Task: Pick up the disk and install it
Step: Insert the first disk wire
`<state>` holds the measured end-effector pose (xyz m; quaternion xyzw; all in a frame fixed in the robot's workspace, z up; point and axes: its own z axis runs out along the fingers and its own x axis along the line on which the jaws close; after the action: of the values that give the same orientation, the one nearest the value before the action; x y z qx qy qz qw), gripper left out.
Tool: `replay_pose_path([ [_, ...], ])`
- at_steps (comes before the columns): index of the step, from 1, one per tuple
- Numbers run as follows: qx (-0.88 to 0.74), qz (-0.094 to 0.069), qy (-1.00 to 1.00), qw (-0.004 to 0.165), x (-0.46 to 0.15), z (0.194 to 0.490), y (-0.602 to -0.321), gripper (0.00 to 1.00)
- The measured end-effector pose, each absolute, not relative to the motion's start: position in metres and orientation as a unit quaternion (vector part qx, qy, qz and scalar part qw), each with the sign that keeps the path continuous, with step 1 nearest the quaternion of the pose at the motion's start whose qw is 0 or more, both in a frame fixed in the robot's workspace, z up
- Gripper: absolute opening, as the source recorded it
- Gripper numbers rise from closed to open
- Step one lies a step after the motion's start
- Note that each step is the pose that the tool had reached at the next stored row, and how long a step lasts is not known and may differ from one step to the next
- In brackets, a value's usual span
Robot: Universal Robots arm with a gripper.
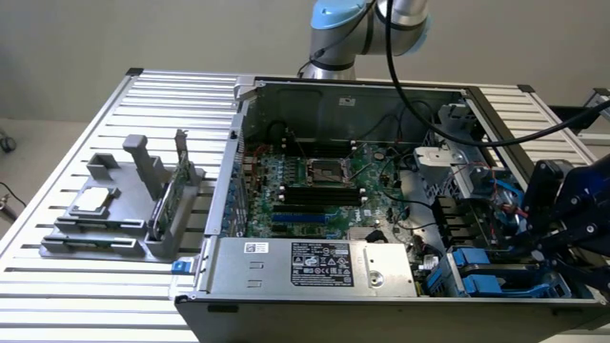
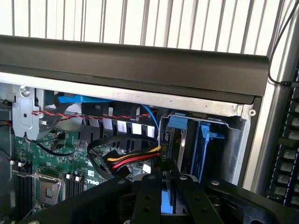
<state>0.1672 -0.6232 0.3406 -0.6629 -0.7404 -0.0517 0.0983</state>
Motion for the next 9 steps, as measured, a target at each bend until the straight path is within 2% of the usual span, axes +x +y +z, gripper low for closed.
replay_pose_path([
  [4,-0.664,-0.043,-0.741,0.091,0.1672,0.3401,-0.6229,0.17],
  [9,-0.664,-0.042,-0.741,0.09,0.1673,0.3401,-0.622,0.17],
])
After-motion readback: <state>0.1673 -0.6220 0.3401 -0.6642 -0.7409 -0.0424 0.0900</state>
